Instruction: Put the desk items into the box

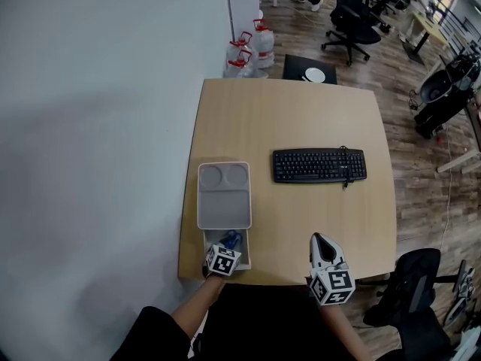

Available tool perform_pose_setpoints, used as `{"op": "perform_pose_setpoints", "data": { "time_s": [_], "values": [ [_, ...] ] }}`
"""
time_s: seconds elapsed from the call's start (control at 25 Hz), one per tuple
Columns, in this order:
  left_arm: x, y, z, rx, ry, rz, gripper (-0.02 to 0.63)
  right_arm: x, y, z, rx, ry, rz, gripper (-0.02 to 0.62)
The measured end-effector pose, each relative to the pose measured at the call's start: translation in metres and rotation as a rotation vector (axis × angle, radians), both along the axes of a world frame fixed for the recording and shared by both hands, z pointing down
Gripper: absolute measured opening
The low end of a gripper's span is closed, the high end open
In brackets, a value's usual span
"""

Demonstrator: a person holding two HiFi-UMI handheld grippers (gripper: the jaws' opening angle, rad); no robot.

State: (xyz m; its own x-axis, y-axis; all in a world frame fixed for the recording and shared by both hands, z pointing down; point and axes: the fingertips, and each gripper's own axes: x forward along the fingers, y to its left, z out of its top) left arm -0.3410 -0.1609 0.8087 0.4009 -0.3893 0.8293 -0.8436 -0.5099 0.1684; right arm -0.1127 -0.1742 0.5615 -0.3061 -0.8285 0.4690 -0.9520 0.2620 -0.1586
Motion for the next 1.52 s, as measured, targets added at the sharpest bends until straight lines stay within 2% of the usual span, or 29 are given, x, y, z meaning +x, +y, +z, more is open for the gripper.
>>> {"op": "perform_pose_setpoints", "data": {
  "time_s": [0.32,0.64,0.92,1.12,1.24,1.32,1.52],
  "values": [
    [0.010,-0.011,-0.042,0.059,0.028,-0.100,0.086,0.027,-0.012,-0.010,0.024,-0.026,-0.057,0.058],
    [0.041,-0.033,-0.125,0.194,0.119,-0.233,0.086,0.065,-0.019,-0.018,0.038,-0.046,-0.077,0.058],
    [0.091,-0.056,-0.212,0.368,0.224,-0.311,0.086,0.111,-0.027,-0.033,0.078,-0.056,-0.069,0.058],
    [0.142,-0.068,-0.272,0.482,0.323,-0.317,0.080,0.148,-0.031,-0.047,0.113,-0.045,-0.047,0.060],
    [0.173,-0.071,-0.304,0.585,0.390,-0.295,0.051,0.169,-0.036,-0.057,0.135,-0.035,-0.044,0.060],
    [0.187,-0.071,-0.312,0.630,0.404,-0.283,0.037,0.180,-0.039,-0.060,0.147,-0.029,-0.040,0.058],
    [0.214,-0.063,-0.316,0.655,0.395,-0.282,0.018,0.206,-0.040,-0.067,0.173,-0.020,-0.033,0.058]
  ]
}}
